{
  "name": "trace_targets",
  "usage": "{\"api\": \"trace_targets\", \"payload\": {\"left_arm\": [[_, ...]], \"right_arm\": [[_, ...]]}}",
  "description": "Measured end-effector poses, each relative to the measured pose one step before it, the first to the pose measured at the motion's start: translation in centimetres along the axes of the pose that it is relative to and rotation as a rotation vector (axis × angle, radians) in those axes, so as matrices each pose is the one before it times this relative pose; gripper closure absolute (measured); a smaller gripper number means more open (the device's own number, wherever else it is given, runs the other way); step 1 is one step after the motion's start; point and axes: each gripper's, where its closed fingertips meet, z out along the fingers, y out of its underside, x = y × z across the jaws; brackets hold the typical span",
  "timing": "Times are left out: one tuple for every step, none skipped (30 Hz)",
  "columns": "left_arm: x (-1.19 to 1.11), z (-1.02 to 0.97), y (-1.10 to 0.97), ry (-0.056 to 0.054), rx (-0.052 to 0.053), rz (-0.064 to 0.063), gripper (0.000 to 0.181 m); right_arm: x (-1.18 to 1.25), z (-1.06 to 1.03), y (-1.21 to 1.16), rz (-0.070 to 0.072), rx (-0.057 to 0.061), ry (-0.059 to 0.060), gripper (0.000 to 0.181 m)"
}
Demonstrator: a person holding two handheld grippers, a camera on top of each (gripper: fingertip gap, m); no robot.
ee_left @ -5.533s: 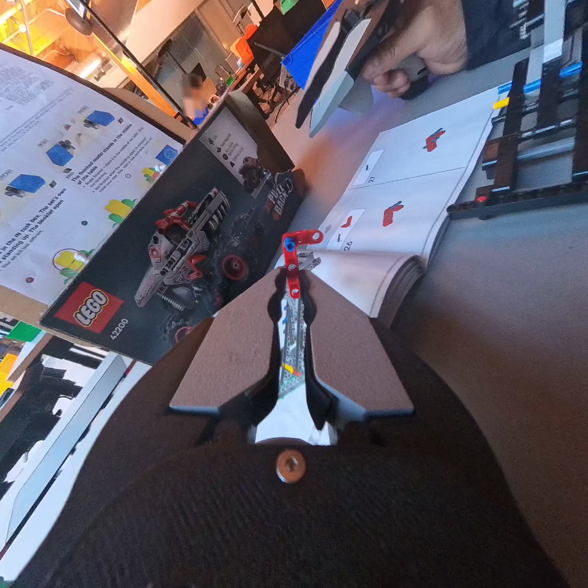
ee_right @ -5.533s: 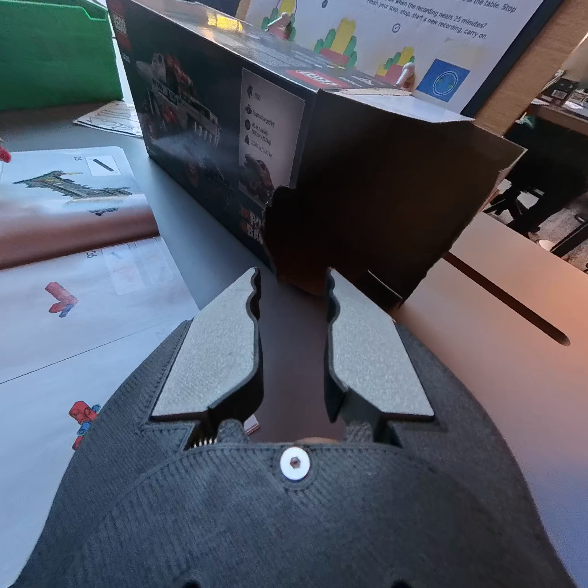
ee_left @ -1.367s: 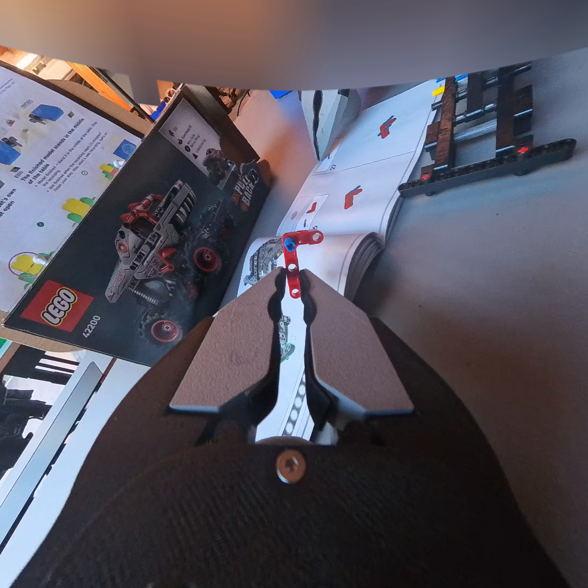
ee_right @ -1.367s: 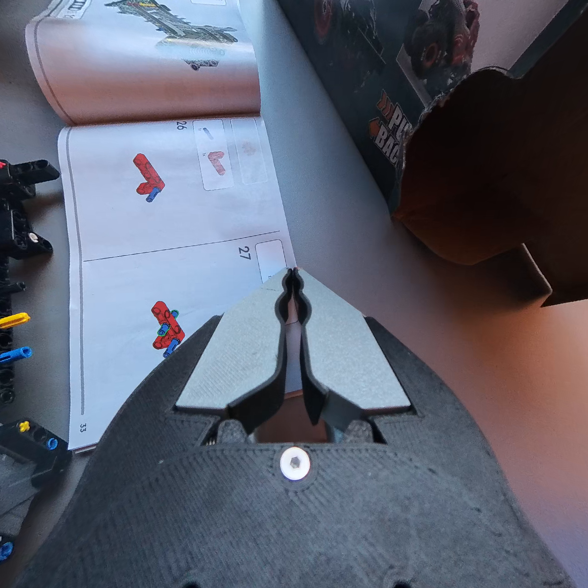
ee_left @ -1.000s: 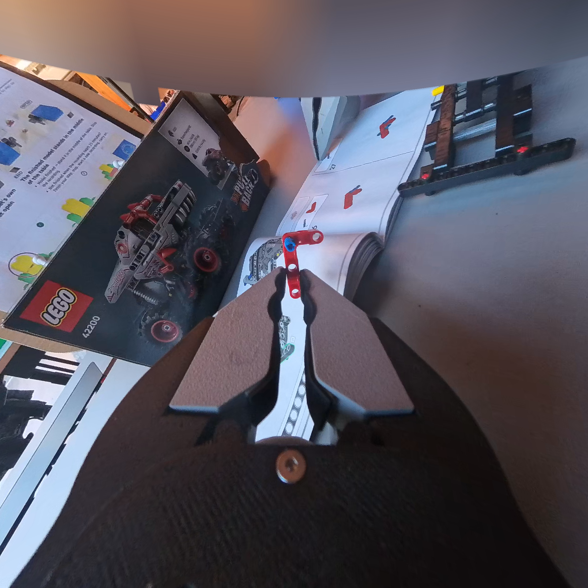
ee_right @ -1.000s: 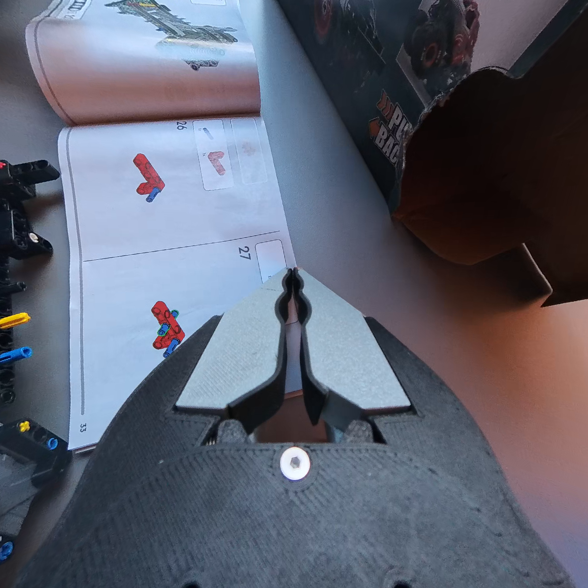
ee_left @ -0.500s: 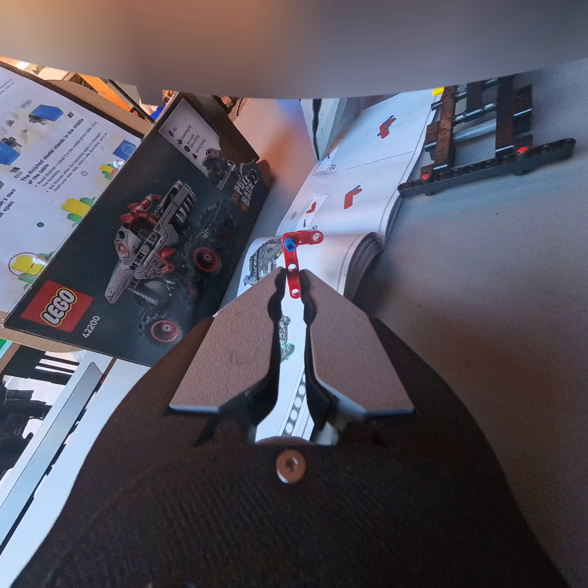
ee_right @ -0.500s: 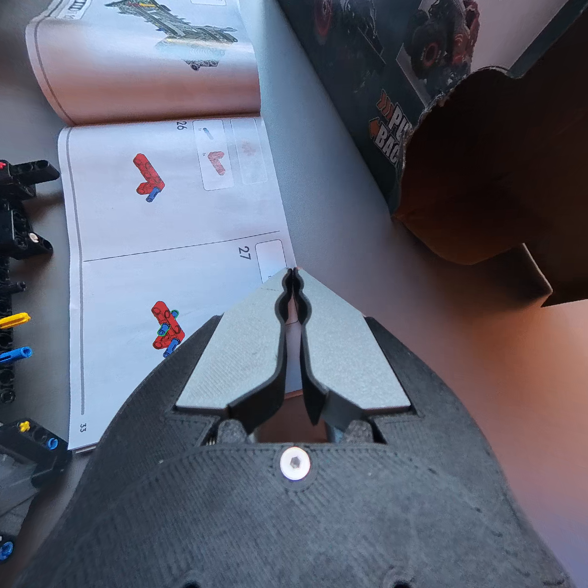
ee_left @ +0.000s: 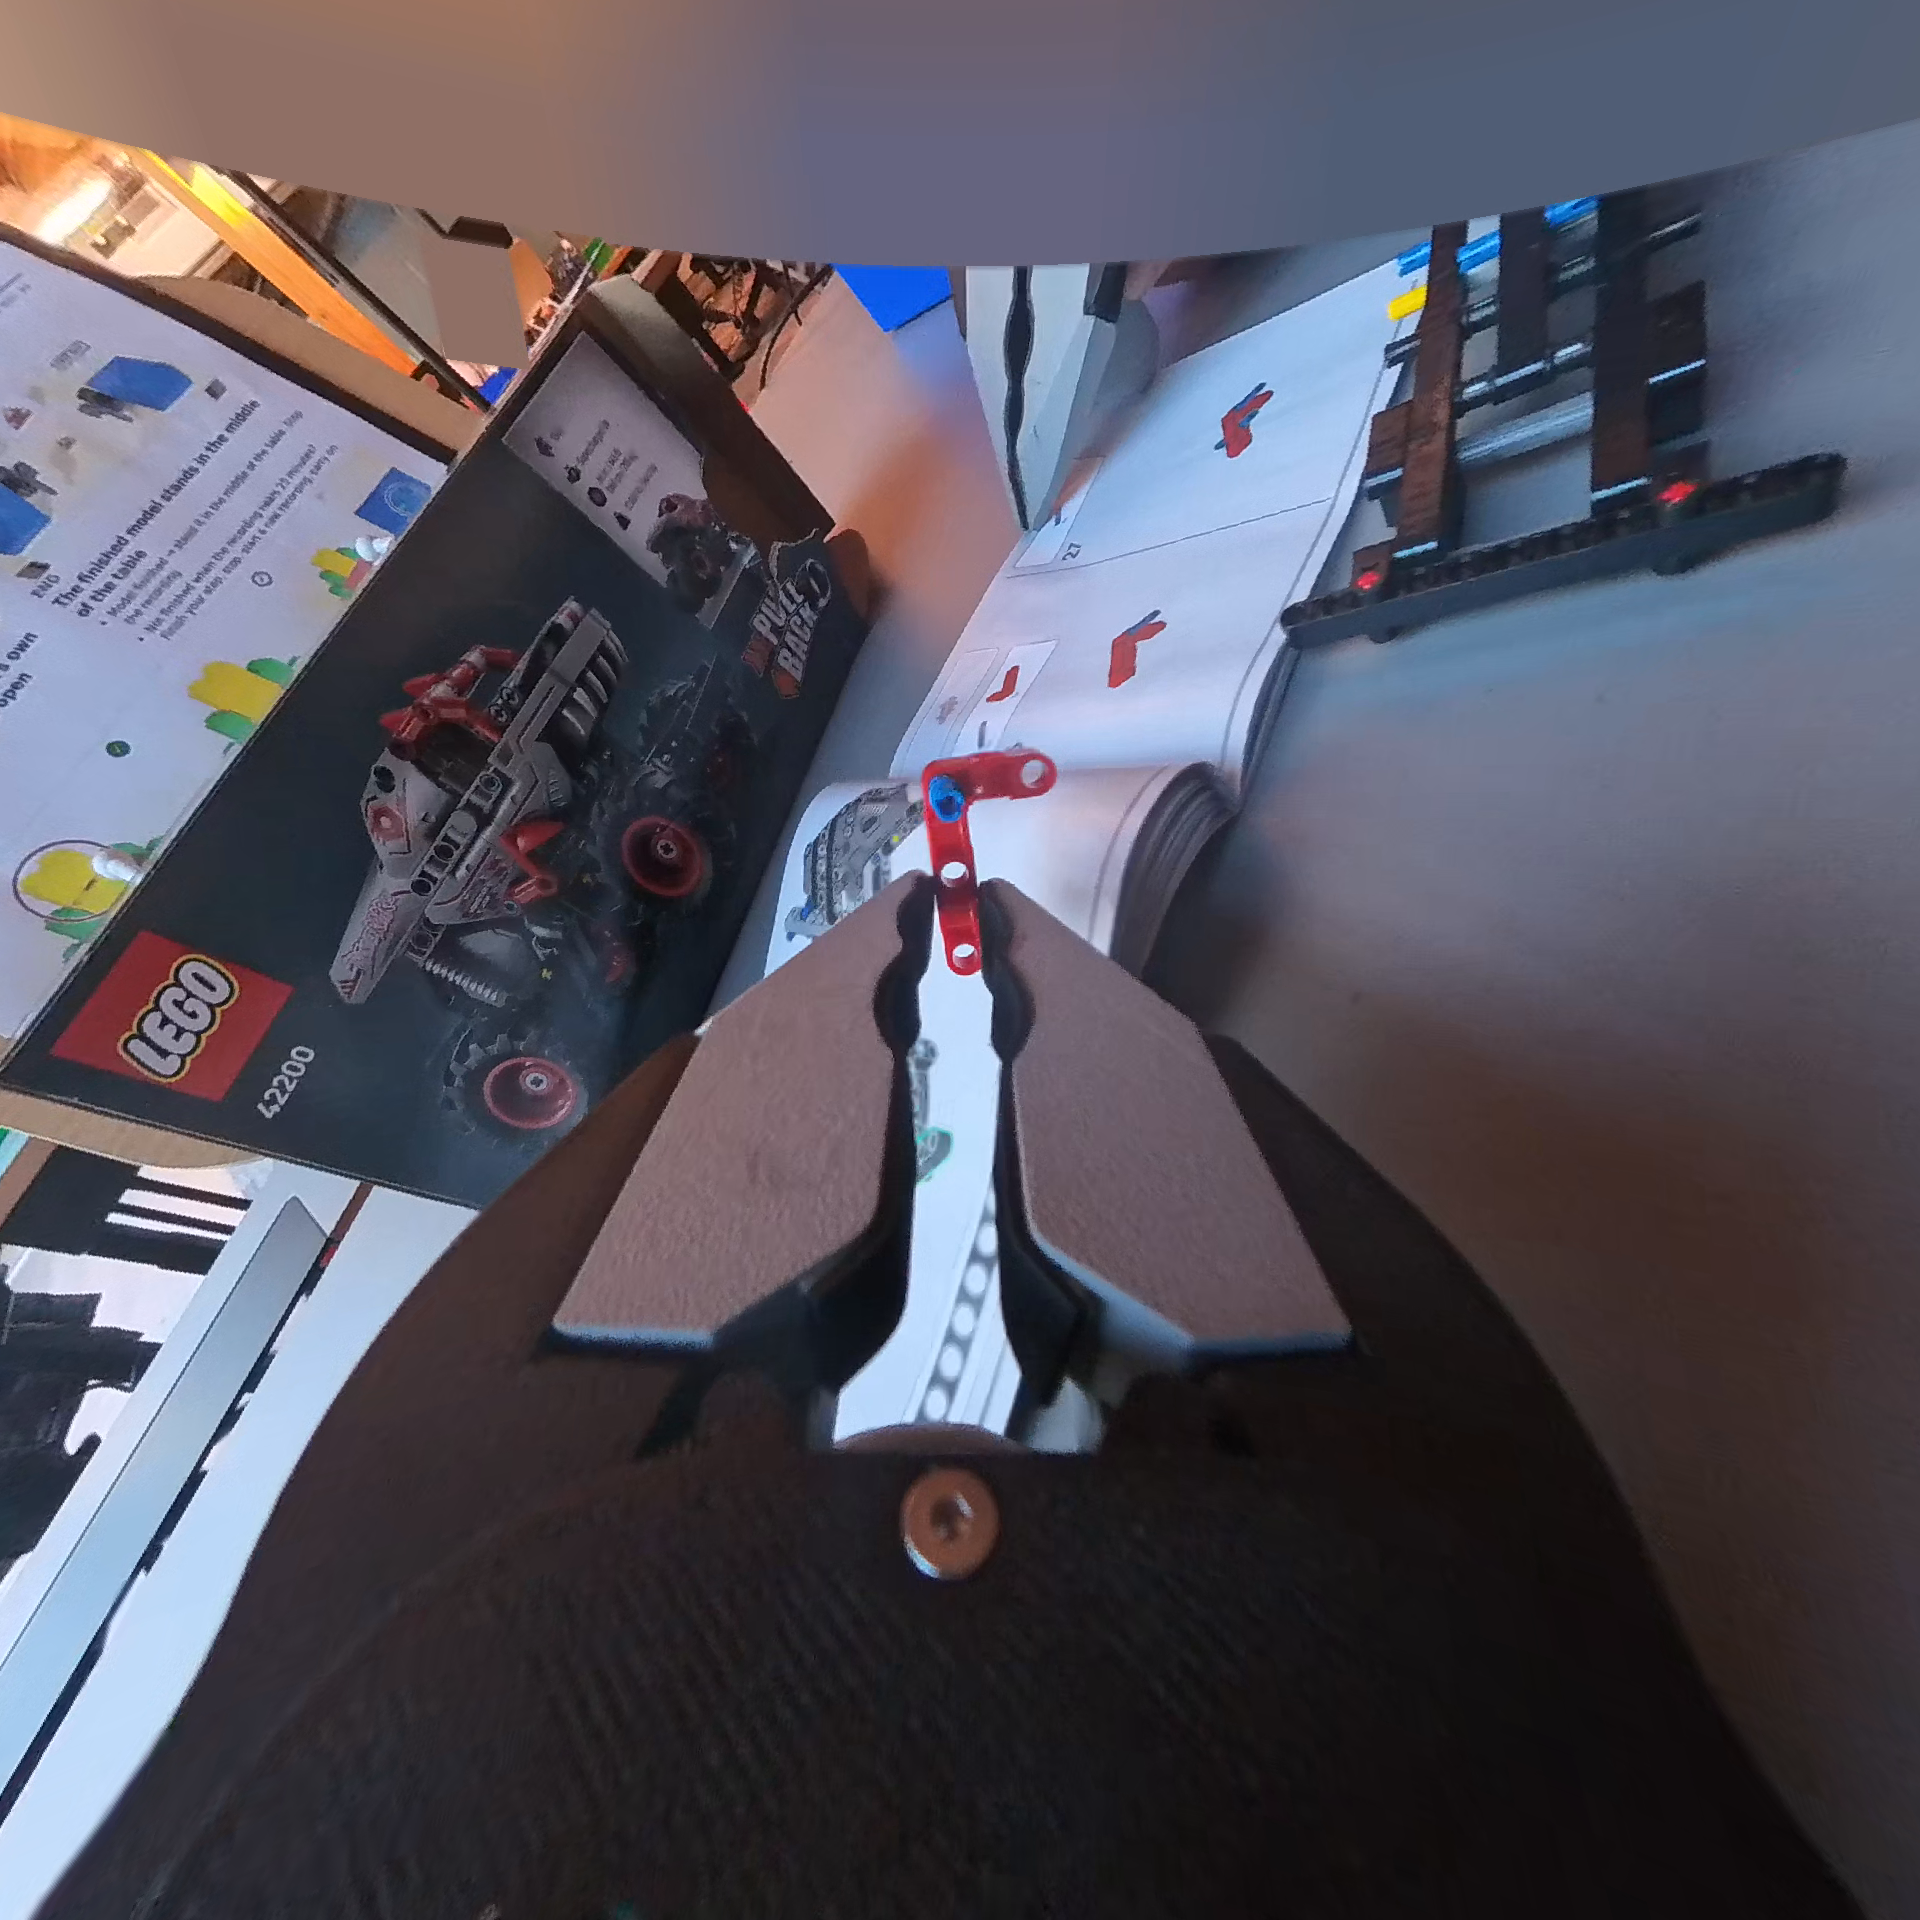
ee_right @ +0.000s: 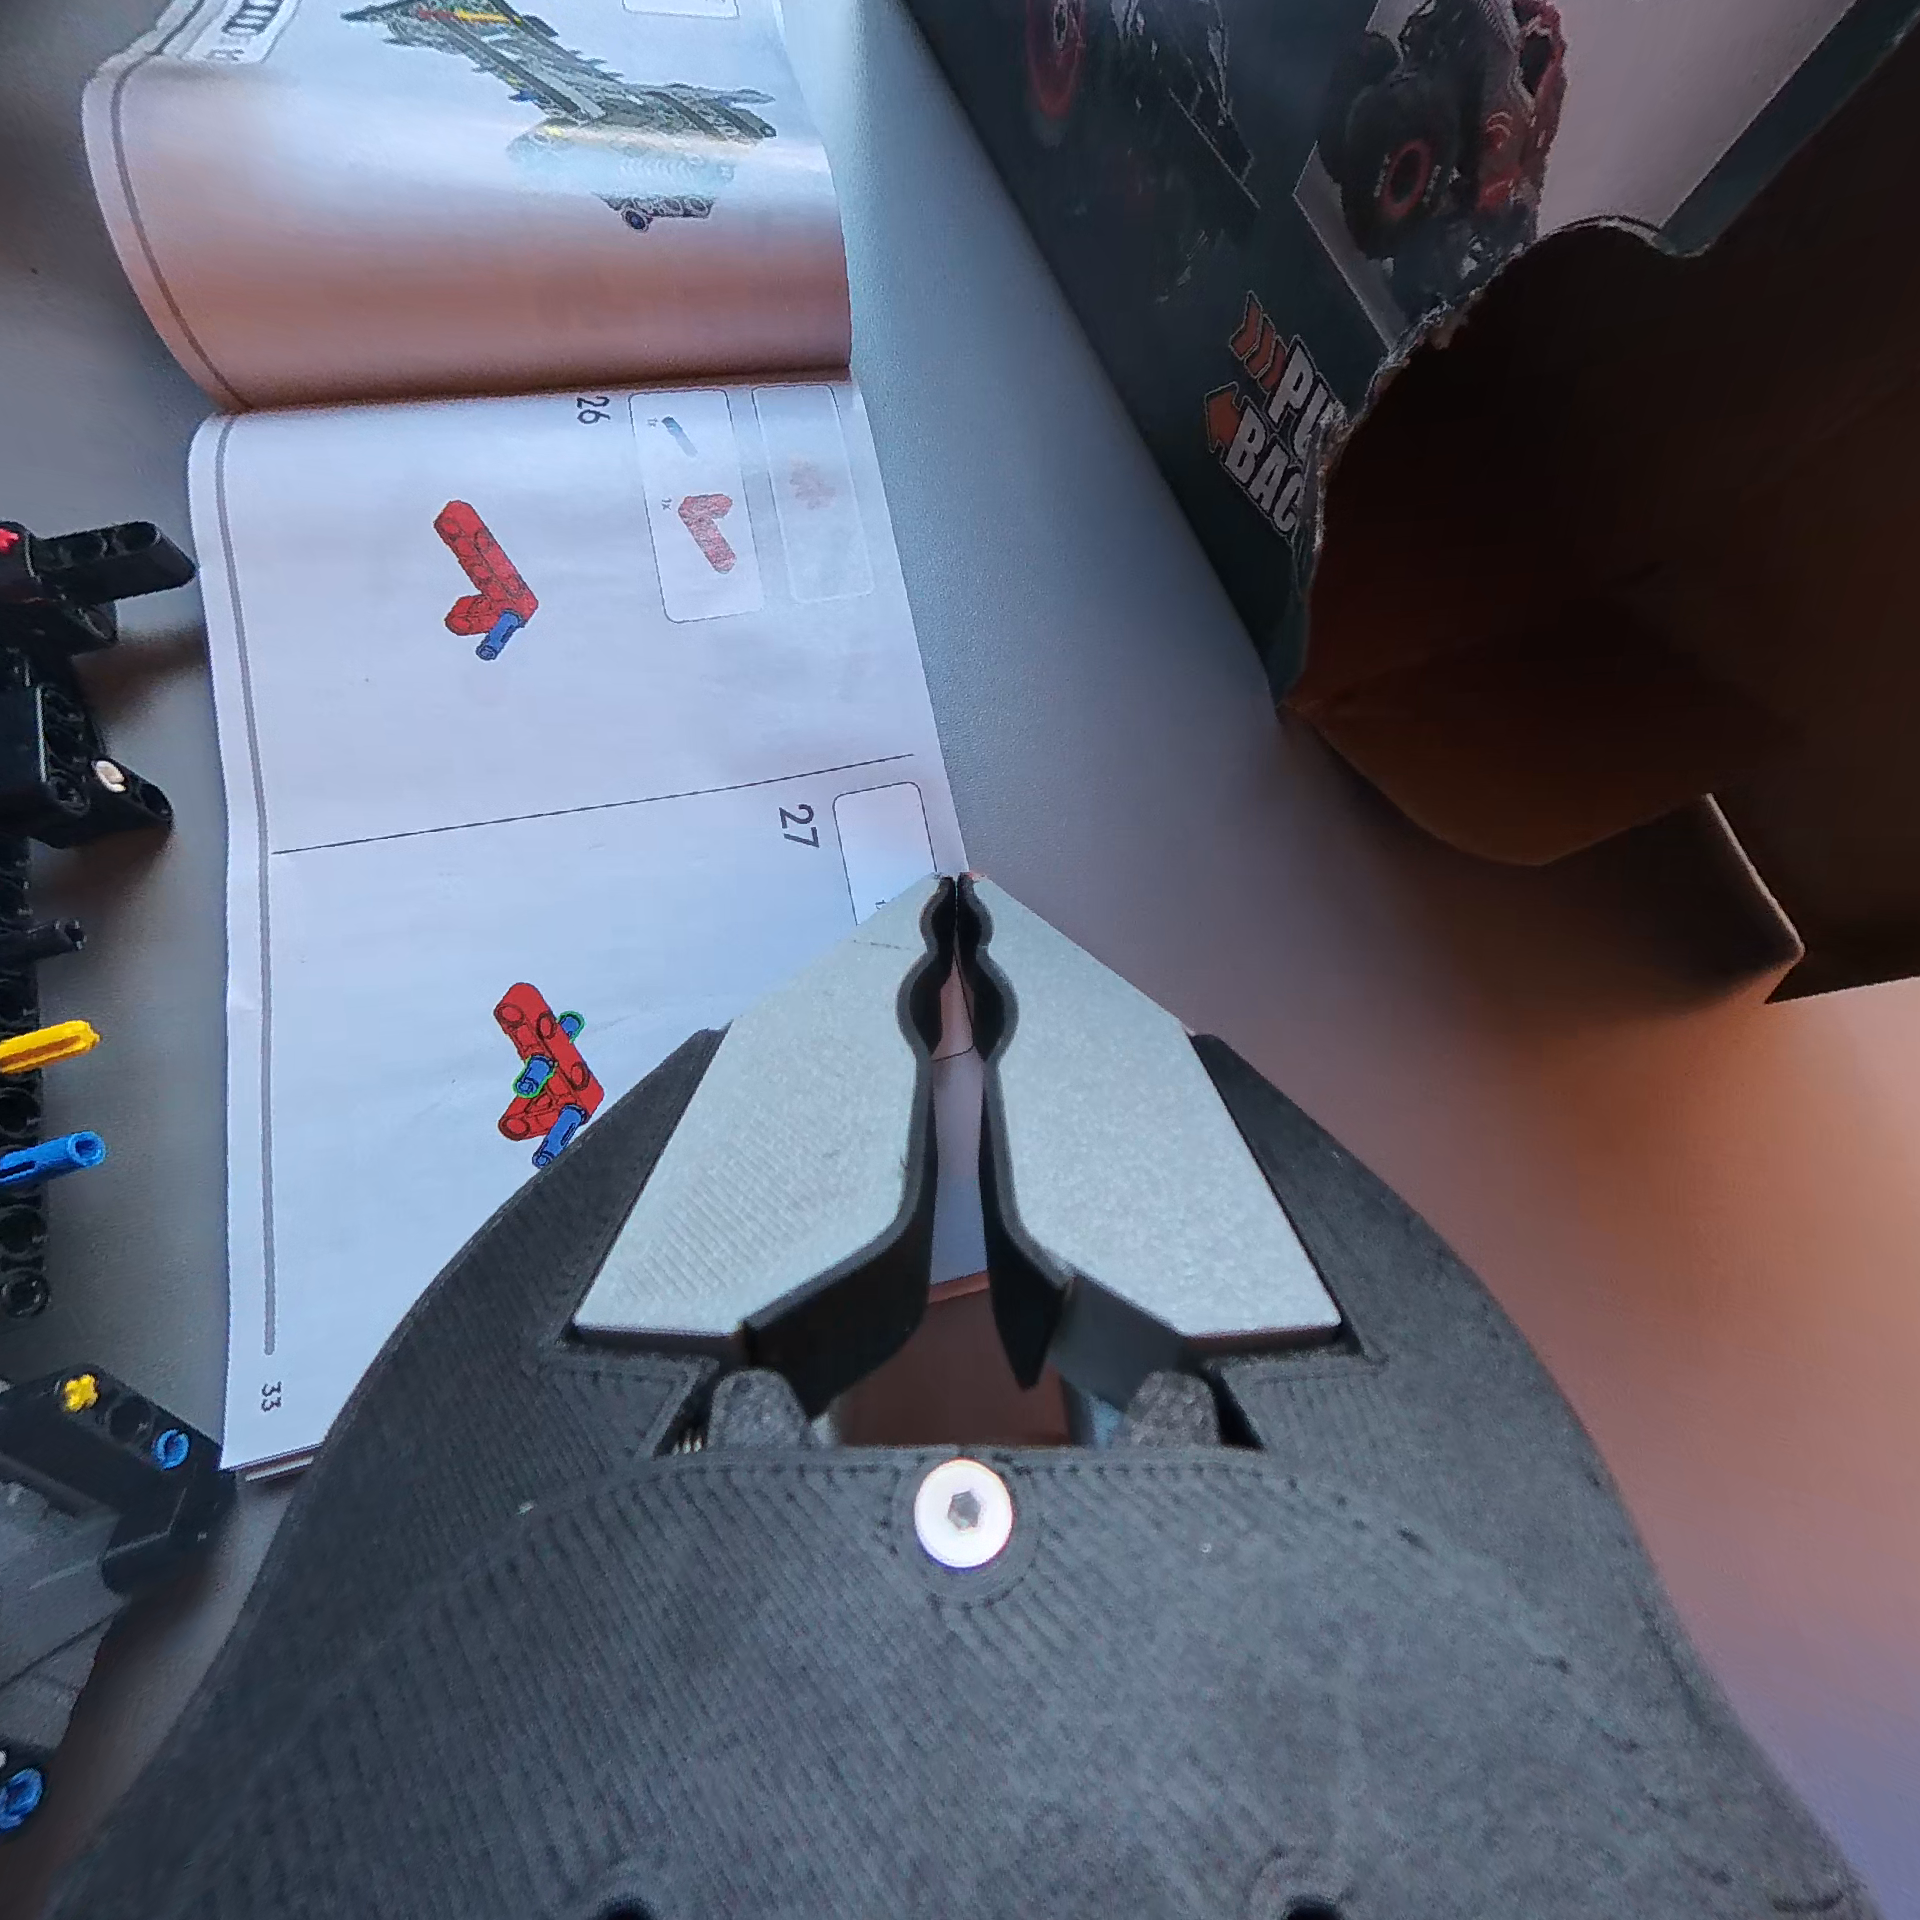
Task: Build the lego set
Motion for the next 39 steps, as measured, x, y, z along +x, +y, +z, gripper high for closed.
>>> {"api": "trace_targets", "payload": {"left_arm": [[0.225,-0.013,-0.203,0.0088,0.0099,0.0061,0.176],[0.328,-0.034,-0.304,0.0121,0.0150,0.0099,0.176],[0.420,-0.016,-0.331,0.0154,0.0164,0.0136,0.176],[0.415,0.008,-0.256,0.0140,0.0109,0.0162,0.176],[0.290,0.060,-0.056,0.0069,-0.0007,0.0169,0.176],[0.227,0.068,0.041,0.0050,-0.0057,0.0156,0.176],[0.170,0.043,0.010,0.0043,-0.0024,0.0111,0.176],[0.113,0.002,-0.080,0.0045,0.0038,0.0057,0.176],[0.071,-0.036,-0.146,0.0033,0.0078,0.0023,0.176],[-0.010,-0.038,-0.098,-0.0015,0.0036,0.0017,0.176],[-0.016,-0.014,-0.006,-0.0030,-0.0024,0.0068,0.176],[-0.027,-0.007,0.052,-0.0057,-0.0037,0.0133,0.176],[0.009,0.024,0.078,-0.0050,-0.0064,0.0179,0.176],[0.009,0.046,0.130,-0.0064,-0.0105,0.0223,0.176],[0.020,0.039,0.138,-0.0077,-0.0131,0.0262,0.176],[0.004,0.019,0.081,-0.0086,-0.0109,0.0270,0.176],[-0.026,-0.033,-0.047,-0.0102,-0.0054,0.0248,0.176],[-0.036,-0.066,-0.131,-0.0088,0.0004,0.0194,0.176],[-0.020,-0.070,-0.168,-0.0065,0.0020,0.0140,0.176],[-0.017,-0.046,-0.124,-0.0051,0.0003,0.0114,0.176],[-0.001,-0.035,-0.086,-0.0041,-0.0009,0.0110,0.176],[0.027,-0.021,-0.073,-0.0030,-0.0004,0.0101,0.176],[0.007,-0.016,-0.060,-0.0025,-0.0006,0.0068,0.176],[0.010,-0.025,-0.082,-0.0011,0.0018,0.0020,0.176],[-0.002,-0.029,-0.088,0.0004,0.0035,-0.0033,0.176],[-0.036,-0.038,-0.072,0.0002,0.0034,-0.0069,0.176],[-0.062,-0.046,-0.056,-0.0001,0.0039,-0.0091,0.176],[-0.060,-0.038,-0.033,0.0006,0.0035,-0.0105,0.176],[-0.039,-0.013,-0.026,0.0014,0.0033,-0.0104,0.176],[0.006,-0.006,-0.007,0.0031,0.0026,-0.0094,0.176],[0.029,0.024,0.014,0.0034,0.0012,-0.0071,0.176],[0.062,0.024,0.009,0.0037,0.0002,-0.0042,0.176],[0.062,0.027,0.008,0.0027,-0.0001,-0.0018,0.176],[0.051,0.004,-0.016,0.0020,0.0003,-0.0002,0.176],[0.056,0.004,-0.046,0.0023,0.0014,-0.0001,0.176],[0.037,-0.002,-0.047,0.0017,0.0021,-0.0009,0.176],[0.032,0.006,-0.013,0.0021,0.0020,-0.0018,0.176],[0.038,0.027,0.053,0.0035,-0.0006,-0.0034,0.176],[0.045,0.031,0.082,0.0043,-0.0013,-0.0055,0.176]], "right_arm": [[0.004,-0.001,0.002,0.0002,0.0001,-0.0003,0.181],[-0.008,0.000,0.000,0.0004,0.0000,-0.0004,0.181],[-0.001,-0.001,0.001,0.0006,0.0001,-0.0005,0.181],[-0.004,-0.001,0.002,0.0007,0.0000,-0.0006,0.181],[0.000,-0.001,0.001,0.0005,0.0001,-0.0005,0.181],[-0.002,0.008,-0.007,0.0002,0.0000,-0.0002,0.181],[-0.007,0.001,-0.002,-0.0002,0.0000,0.0001,0.181],[-0.001,0.001,-0.002,-0.0005,0.0000,0.0004,0.181],[-0.007,0.001,-0.002,-0.0002,0.0000,0.0001,0.181],[0.005,-0.001,0.002,0.0003,0.0000,-0.0002,0.181],[-0.007,0.000,0.000,0.0004,0.0000,-0.0003,0.181],[-0.005,0.007,-0.006,0.0003,0.0000,-0.0004,0.181],[-0.014,-0.015,0.000,-0.0011,-0.0003,-0.0008,0.181],[-0.054,-0.052,-0.011,-0.0065,0.0007,-0.0015,0.181],[-0.055,-0.158,-0.313,-0.0205,0.0208,0.0013,0.181],[0.095,-0.391,-0.710,-0.0174,0.0524,0.0108,0.181],[0.371,-0.590,-0.939,0.0005,0.0708,0.0220,0.181],[0.392,-0.648,-0.862,0.0169,0.0656,0.0128,0.181],[0.242,-0.599,-0.596,0.0280,0.0443,-0.0043,0.181],[0.322,-0.469,-0.248,0.0276,0.0166,0.0035,0.181],[0.434,-0.327,-0.084,0.0145,0.0035,0.0198,0.180],[0.328,-0.179,-0.111,0.0003,0.0059,0.0220,0.180],[0.196,-0.015,-0.066,-0.0049,0.0075,0.0196,0.181],[0.086,0.157,0.114,-0.0057,-0.0016,0.0137,0.181],[0.000,0.295,0.325,-0.0057,-0.0140,0.0081,0.181],[-0.020,0.377,0.429,-0.0065,-0.0206,0.0056,0.181],[-0.035,0.329,0.382,-0.0072,-0.0275,0.0020,0.181],[0.037,0.257,0.248,-0.0050,-0.0222,0.0043,0.181],[-0.020,0.161,0.142,-0.0038,-0.0126,0.0002,0.181],[-0.015,0.079,0.099,-0.0016,-0.0078,-0.0007,0.181],[-0.003,0.015,0.013,-0.0001,-0.0010,-0.0003,0.181],[0.038,-0.027,-0.024,0.0022,0.0026,0.0004,0.181],[0.023,-0.026,-0.022,0.0041,0.0029,-0.0018,0.181],[0.003,0.003,0.003,0.0054,0.0002,-0.0043,0.181],[0.004,0.026,0.044,0.0054,-0.0029,-0.0050,0.181],[-0.018,0.058,0.073,0.0041,-0.0058,-0.0060,0.180],[-0.052,0.082,0.111,0.0022,-0.0084,-0.0059,0.180],[-0.059,0.104,0.114,-0.0006,-0.0097,-0.0052,0.179],[-0.081,0.100,0.123,-0.0033,-0.0101,-0.0045,0.179]]}}
